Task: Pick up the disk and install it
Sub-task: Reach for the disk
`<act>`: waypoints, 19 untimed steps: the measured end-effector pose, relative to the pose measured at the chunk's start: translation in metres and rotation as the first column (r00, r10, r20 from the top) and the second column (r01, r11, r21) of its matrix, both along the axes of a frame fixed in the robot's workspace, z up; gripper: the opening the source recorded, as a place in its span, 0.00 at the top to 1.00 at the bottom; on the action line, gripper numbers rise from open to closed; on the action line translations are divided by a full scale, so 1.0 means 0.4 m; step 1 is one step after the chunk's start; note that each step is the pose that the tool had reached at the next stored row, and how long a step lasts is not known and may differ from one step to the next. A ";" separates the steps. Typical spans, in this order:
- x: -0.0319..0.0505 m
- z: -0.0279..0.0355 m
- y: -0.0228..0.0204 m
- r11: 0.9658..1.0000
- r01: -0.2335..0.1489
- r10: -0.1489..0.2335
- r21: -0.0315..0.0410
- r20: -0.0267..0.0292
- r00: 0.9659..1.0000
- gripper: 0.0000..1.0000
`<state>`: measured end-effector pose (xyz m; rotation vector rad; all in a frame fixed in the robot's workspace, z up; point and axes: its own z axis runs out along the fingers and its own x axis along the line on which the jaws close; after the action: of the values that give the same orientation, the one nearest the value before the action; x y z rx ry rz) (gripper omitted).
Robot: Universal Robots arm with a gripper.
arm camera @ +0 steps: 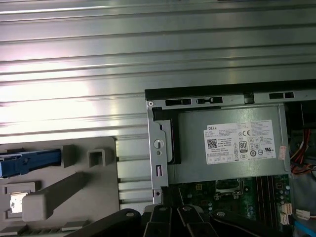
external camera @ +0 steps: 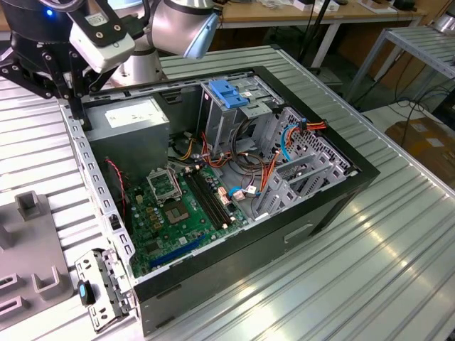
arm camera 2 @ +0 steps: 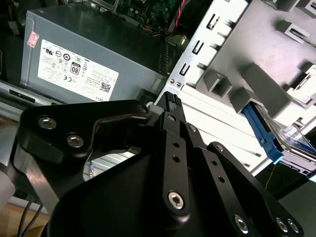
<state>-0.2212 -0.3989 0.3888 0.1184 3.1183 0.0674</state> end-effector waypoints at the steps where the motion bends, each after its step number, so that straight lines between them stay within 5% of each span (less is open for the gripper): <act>1: -0.002 0.000 0.000 1.000 0.000 0.000 0.000 0.000 1.000 0.89; 19: -0.021 -0.001 0.000 1.000 0.000 0.000 0.000 0.000 1.000 0.89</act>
<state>-0.2295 -0.3989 0.3885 0.1183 3.1185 0.0674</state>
